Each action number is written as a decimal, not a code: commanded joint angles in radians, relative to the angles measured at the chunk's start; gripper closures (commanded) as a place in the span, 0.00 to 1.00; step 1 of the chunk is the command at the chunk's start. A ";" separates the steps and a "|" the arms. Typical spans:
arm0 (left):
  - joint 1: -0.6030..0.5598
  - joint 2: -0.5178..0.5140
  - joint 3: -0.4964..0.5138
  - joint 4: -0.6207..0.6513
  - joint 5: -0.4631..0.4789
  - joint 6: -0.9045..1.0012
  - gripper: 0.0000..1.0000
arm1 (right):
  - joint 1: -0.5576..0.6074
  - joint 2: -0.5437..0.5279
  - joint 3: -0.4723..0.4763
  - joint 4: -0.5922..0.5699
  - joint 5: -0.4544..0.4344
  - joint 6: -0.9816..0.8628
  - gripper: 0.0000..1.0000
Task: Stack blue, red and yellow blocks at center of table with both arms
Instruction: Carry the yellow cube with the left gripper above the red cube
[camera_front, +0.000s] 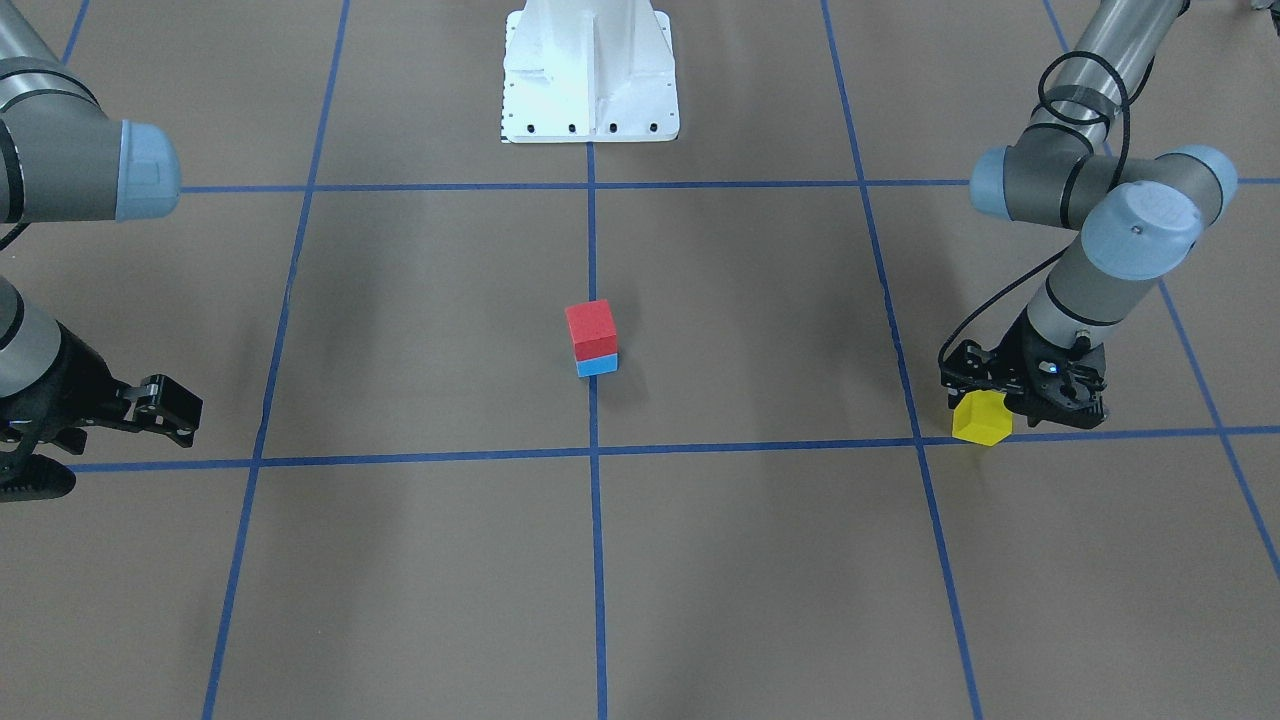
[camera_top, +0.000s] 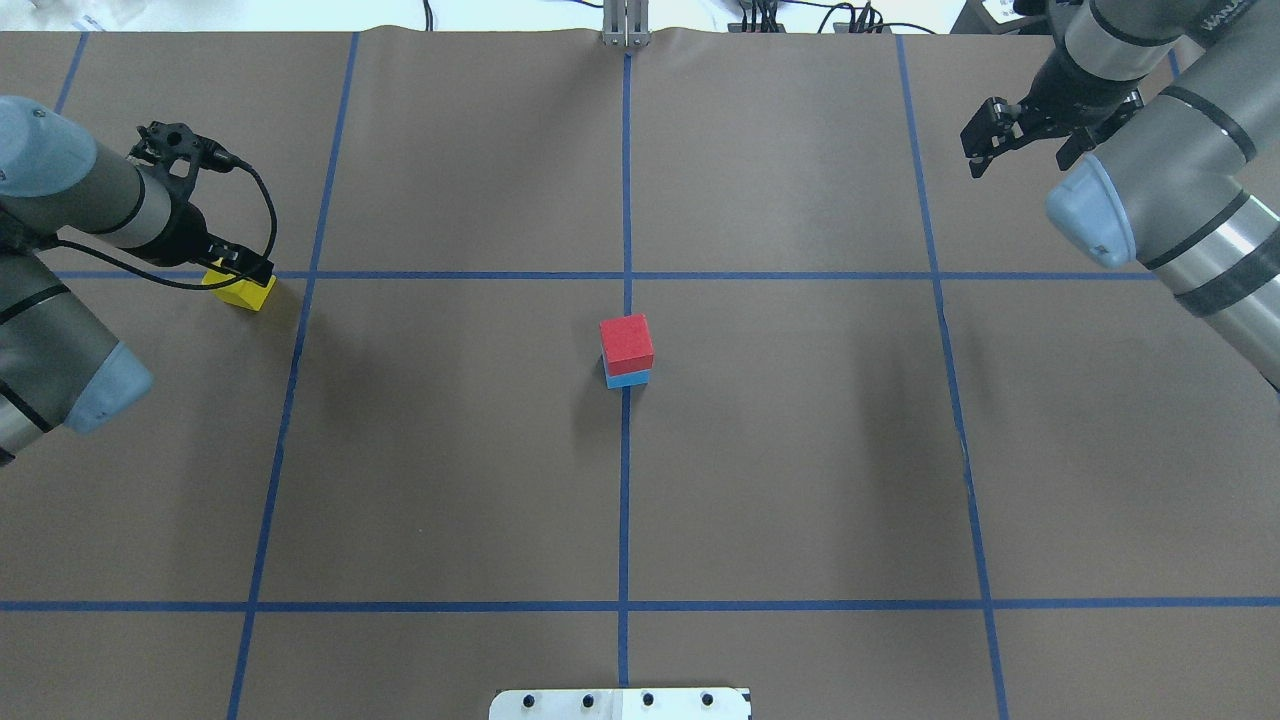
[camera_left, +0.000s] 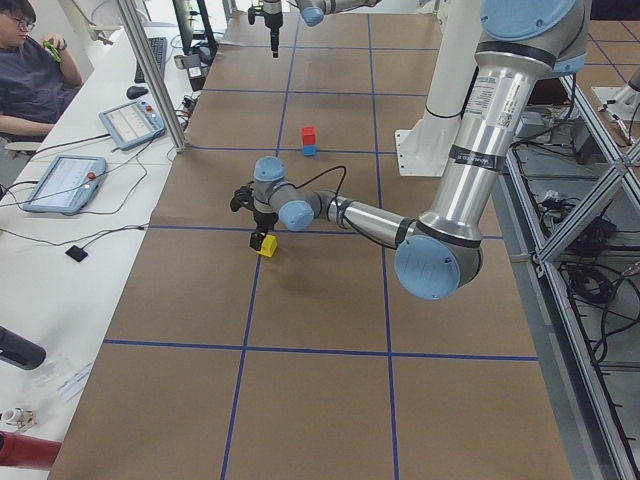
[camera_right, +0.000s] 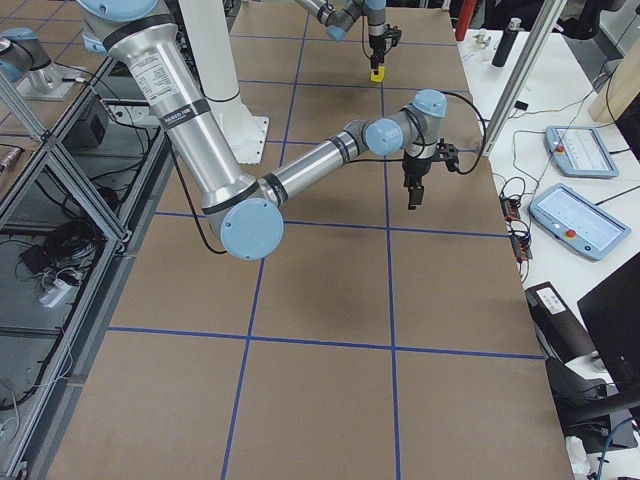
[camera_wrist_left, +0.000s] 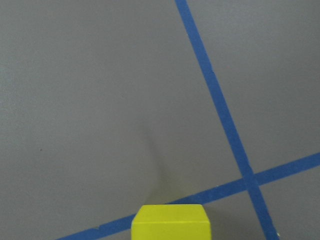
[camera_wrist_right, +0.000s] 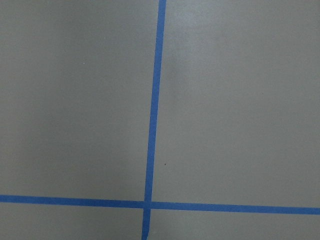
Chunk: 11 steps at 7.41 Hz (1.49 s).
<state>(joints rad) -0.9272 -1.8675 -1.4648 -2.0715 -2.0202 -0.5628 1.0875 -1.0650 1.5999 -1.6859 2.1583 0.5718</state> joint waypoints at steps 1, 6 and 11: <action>0.001 -0.019 0.052 -0.044 0.000 -0.009 0.00 | 0.000 -0.001 0.000 0.000 0.000 -0.001 0.01; -0.028 -0.022 0.002 0.025 -0.103 -0.049 1.00 | 0.000 0.000 0.000 0.000 -0.002 -0.001 0.01; -0.101 -0.261 -0.345 0.780 -0.186 -0.131 1.00 | 0.000 0.004 0.000 0.000 0.000 -0.001 0.01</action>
<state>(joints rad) -1.0262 -2.0575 -1.7221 -1.4735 -2.2017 -0.6331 1.0876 -1.0617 1.5999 -1.6858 2.1579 0.5711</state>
